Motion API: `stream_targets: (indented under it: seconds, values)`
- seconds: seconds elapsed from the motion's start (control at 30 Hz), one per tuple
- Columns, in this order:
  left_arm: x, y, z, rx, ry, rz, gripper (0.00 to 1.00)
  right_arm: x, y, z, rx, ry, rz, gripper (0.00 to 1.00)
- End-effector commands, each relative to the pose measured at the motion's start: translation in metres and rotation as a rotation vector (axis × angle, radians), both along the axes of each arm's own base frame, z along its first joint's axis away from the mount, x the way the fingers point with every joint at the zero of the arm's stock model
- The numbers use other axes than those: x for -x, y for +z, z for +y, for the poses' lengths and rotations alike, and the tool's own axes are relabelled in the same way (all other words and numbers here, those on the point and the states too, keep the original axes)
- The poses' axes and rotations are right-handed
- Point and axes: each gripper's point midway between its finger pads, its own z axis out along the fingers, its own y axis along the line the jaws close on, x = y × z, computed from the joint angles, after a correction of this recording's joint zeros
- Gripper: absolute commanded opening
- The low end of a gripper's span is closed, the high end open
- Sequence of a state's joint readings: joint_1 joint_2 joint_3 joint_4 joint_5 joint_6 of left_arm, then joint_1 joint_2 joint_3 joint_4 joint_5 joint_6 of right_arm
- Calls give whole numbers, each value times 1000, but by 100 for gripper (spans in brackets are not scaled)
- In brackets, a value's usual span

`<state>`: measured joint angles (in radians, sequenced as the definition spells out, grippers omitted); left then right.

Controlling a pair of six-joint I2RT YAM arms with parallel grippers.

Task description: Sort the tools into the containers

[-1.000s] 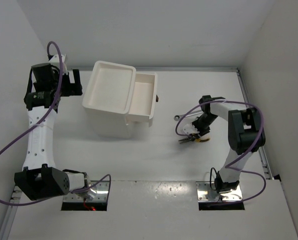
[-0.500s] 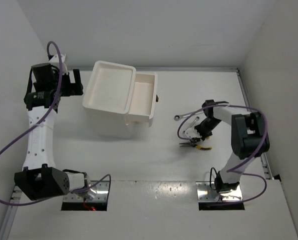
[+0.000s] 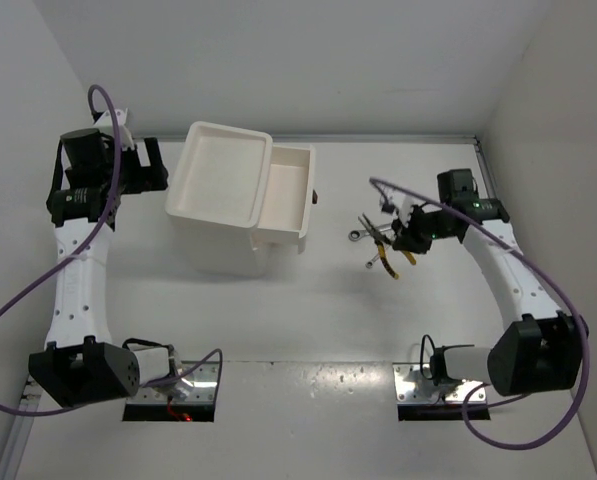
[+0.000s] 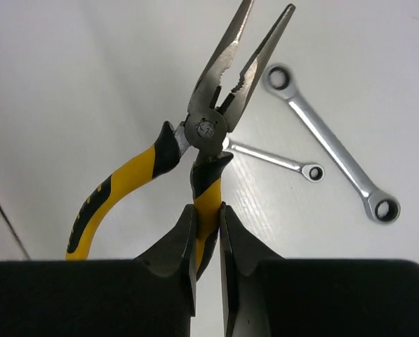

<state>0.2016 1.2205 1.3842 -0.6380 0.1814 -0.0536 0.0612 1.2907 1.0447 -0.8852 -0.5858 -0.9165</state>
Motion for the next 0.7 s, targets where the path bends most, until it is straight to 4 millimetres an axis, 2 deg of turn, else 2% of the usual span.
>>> stream_targets:
  seconds: [0.0, 0.03, 0.1, 0.13, 0.2, 0.23, 0.27, 0.4, 0.43, 0.5, 0.6, 0.63, 0.67]
  values:
    - [-2, 15, -10, 20, -22, -65, 99, -31, 70, 27, -314, -406, 144, 0]
    - [-2, 15, -10, 20, -22, -65, 99, -42, 95, 34, -395, -515, 165, 0]
    - [-3, 13, -15, 30, -30, -64, 99, -53, 113, 44, -473, -591, 220, 0]
    - [-3, 13, -15, 30, -30, -64, 99, -63, 137, 46, -517, -611, 203, 0]
    - [-3, 13, -16, 39, -26, -64, 99, -77, 148, 55, -570, -711, 268, 0]
    - [-3, 13, -16, 39, -26, -64, 99, -88, 169, 59, -595, -743, 235, 0]
    - [-1, 16, -16, 37, -26, -73, 99, -94, 160, 62, -595, -800, 326, 0]
    - [-1, 16, -16, 37, -26, -73, 99, -108, 207, 82, -728, -814, 294, 0]
    - [-1, 12, -14, 34, -16, -64, 99, -112, 206, 93, -717, -834, 283, 0]
    - [-1, 12, -14, 34, -16, -63, 99, -123, 211, 101, -710, -866, 246, 0]
    - [-1, 12, -18, 44, -21, -63, 99, -125, 212, 128, -695, -818, 260, 0]
    - [-1, 12, -18, 53, -17, -63, 99, -127, 210, 134, -687, -816, 260, 0]
    - [-3, 9, -18, 54, -17, -54, 99, -128, 204, 149, -670, -799, 269, 0]
